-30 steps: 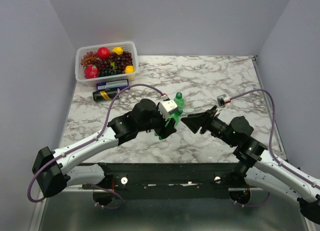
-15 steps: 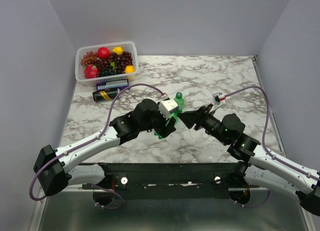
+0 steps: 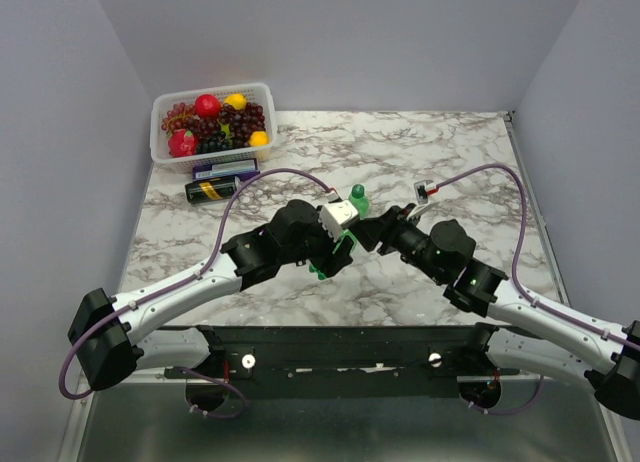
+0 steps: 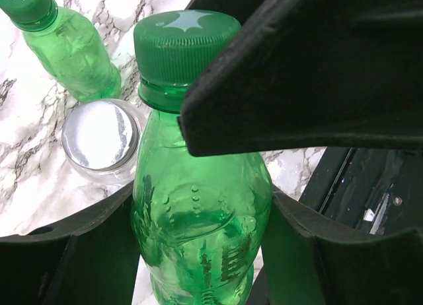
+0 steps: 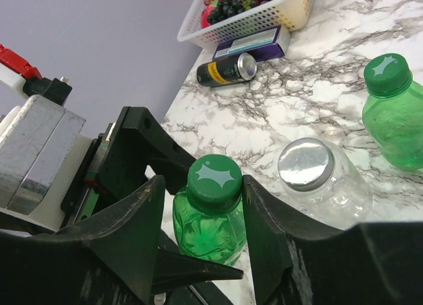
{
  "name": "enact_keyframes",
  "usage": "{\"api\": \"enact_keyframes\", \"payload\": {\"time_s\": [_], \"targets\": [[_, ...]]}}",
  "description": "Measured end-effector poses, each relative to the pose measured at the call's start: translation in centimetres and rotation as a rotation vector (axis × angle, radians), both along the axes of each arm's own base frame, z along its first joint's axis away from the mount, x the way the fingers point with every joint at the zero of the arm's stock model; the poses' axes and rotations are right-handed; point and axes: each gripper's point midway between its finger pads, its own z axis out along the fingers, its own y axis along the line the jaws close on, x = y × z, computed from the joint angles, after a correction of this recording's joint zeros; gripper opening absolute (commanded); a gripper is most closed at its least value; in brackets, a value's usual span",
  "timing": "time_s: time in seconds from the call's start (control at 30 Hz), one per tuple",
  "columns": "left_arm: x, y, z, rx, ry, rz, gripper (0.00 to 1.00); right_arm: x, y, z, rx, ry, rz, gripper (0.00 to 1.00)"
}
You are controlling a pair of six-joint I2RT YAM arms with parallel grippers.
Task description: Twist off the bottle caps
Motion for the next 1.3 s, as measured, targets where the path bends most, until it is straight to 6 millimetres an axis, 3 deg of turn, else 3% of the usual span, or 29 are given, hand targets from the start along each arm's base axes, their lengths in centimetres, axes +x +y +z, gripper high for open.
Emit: {"api": "enact_keyframes", "payload": {"time_s": [0.23, 0.33, 0.47, 0.6, 0.8, 0.97, 1.3], "targets": [[0.1, 0.1, -0.1, 0.007, -0.003, 0.009, 0.07, 0.3, 0.4, 0.0, 0.007, -0.005, 0.001, 0.55], [0.2, 0.1, -0.1, 0.009, -0.006, 0.013, 0.07, 0.3, 0.5, -0.1, 0.006, -0.005, 0.001, 0.47], [0.2, 0.1, -0.2, 0.015, -0.011, 0.016, 0.07, 0.5, 0.4, -0.3, 0.002, 0.0, -0.009, 0.22], [0.1, 0.1, -0.2, 0.018, -0.014, 0.015, 0.07, 0.6, 0.3, -0.4, -0.001, -0.011, -0.01, 0.14], [-0.4, -0.1, -0.1, 0.007, -0.006, -0.027, 0.07, 0.0, 0.2, -0.3, 0.002, -0.079, 0.053, 0.13], [-1.9, -0.5, 1.3, -0.066, 0.024, -0.131, 0.07, -0.9, -0.4, 1.0, 0.051, -0.182, 0.176, 0.16], [-7.6, -1.5, 3.3, -0.212, 0.144, -0.466, 0.07, -6.8, -0.9, 2.6, 0.118, -0.424, 0.53, 0.19]]}}
